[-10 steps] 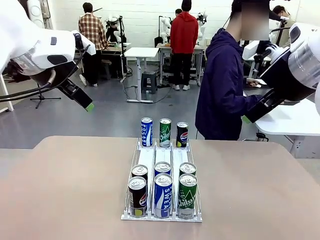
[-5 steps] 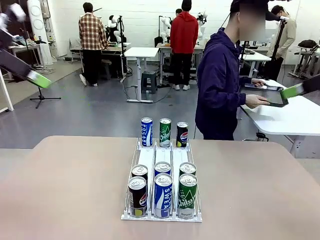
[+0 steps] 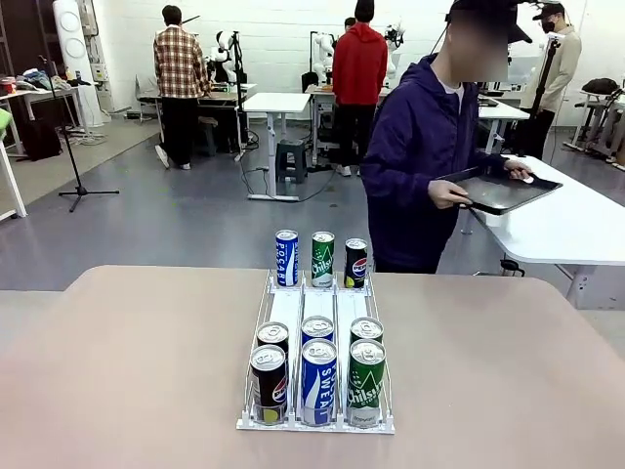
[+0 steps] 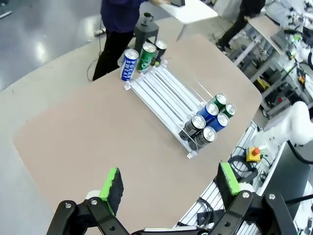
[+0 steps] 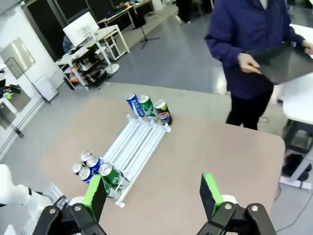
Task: Retrieve and hand over the desired beverage to the person.
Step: Pick up a can of the same type that the person held from the Automatic Can Dispenser.
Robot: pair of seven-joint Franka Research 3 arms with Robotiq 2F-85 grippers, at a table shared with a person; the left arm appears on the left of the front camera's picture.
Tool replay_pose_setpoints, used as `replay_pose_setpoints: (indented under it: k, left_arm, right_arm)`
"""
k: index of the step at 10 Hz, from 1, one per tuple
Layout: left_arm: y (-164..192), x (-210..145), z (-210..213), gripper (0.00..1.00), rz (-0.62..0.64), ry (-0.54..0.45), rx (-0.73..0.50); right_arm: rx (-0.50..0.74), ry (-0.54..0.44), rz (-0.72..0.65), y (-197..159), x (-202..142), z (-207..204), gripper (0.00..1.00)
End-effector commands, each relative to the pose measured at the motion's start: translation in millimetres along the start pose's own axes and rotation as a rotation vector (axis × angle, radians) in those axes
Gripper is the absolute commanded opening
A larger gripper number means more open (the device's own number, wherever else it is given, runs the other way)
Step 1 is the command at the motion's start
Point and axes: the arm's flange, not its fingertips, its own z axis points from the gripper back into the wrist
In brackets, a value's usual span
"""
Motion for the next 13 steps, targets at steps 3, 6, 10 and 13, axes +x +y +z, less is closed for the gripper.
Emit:
replay_pose_setpoints:
  k: [3, 6, 10, 13]
  left_arm:
    - [-1, 2, -8, 1.00, -0.020, 0.027, -0.013]
    - [-1, 2, -8, 1.00, -0.020, 0.027, -0.013]
    - [-1, 2, -8, 1.00, -0.020, 0.027, -0.013]
    - [-1, 2, -8, 1.00, -0.020, 0.027, -0.013]
  right_arm:
    - [0.000, 0.000, 0.000, 0, 0, 0, 1.00]
    - [0.000, 0.000, 0.000, 0, 0, 0, 1.00]
    - [0.000, 0.000, 0.000, 0, 0, 0, 1.00]
    - [0.000, 0.000, 0.000, 0, 0, 0, 1.00]
